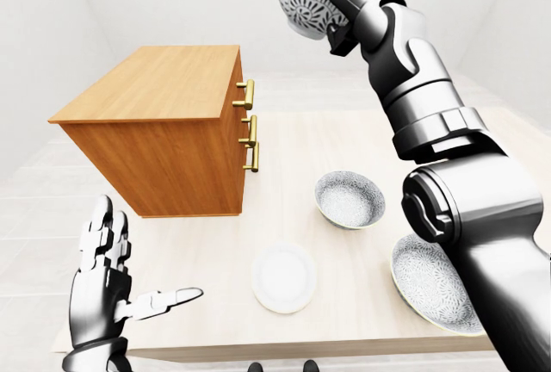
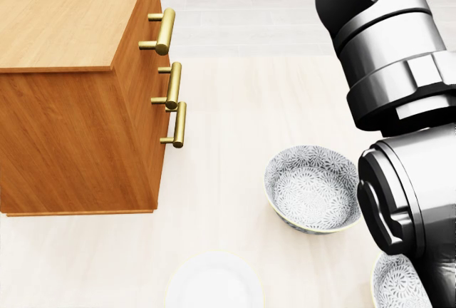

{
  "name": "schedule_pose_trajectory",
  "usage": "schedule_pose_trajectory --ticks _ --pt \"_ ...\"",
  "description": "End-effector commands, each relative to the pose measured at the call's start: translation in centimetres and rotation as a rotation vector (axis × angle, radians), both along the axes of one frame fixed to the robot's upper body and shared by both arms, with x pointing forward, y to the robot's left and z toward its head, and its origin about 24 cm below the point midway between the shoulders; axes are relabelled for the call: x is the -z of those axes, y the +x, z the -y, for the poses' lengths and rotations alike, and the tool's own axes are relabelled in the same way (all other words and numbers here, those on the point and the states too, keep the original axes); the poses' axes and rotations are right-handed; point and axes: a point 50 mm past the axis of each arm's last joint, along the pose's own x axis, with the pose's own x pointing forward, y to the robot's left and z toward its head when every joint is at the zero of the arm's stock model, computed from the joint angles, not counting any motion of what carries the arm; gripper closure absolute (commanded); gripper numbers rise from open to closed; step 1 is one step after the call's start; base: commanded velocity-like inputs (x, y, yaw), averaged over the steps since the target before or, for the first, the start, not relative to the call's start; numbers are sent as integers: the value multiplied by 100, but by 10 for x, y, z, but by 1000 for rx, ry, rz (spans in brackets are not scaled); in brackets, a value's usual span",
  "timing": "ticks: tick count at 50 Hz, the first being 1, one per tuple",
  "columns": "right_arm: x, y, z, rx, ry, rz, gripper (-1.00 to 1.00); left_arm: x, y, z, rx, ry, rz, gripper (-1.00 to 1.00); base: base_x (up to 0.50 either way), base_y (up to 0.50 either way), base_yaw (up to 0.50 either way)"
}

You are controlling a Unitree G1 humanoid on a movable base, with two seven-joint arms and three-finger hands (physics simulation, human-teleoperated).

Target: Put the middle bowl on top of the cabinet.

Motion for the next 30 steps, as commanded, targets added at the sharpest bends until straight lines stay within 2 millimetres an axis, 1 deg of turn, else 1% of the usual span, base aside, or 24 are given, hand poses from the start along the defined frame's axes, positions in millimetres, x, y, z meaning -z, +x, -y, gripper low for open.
schedule_pose_trajectory --ticks 1,13,15,17,20,21,26,27,30 --pt "-22 -10 -41 -145 116 34 100 2 -7 -7 -19 -6 -2 -100 0 0 0" --pt "-23 -18 -77 -229 107 25 100 7 -14 -13 -29 -13 -4 -100 0 0 0" --pt "-19 -19 -84 -252 110 0 100 10 -16 -14 -27 -19 -6 -100 0 0 0" --pt "-16 -19 -89 -251 106 16 100 15 -15 -15 -28 -20 -20 -100 0 0 0" --pt "-16 -22 -98 -279 121 10 100 20 -15 -16 -32 -24 -43 -100 0 0 0" --pt "-16 -22 -98 -278 121 10 100 20 -15 -17 -32 -25 -44 -100 0 0 0" --pt "-13 -28 -119 -323 102 9 100 25 -19 -16 -30 -33 -70 -100 0 0 0" --pt "-13 -28 -118 -322 102 8 100 25 -20 -16 -30 -34 -72 -100 0 0 0" --pt "-13 -33 -128 -347 91 13 100 27 -21 -15 -31 -38 -80 -100 0 0 0"
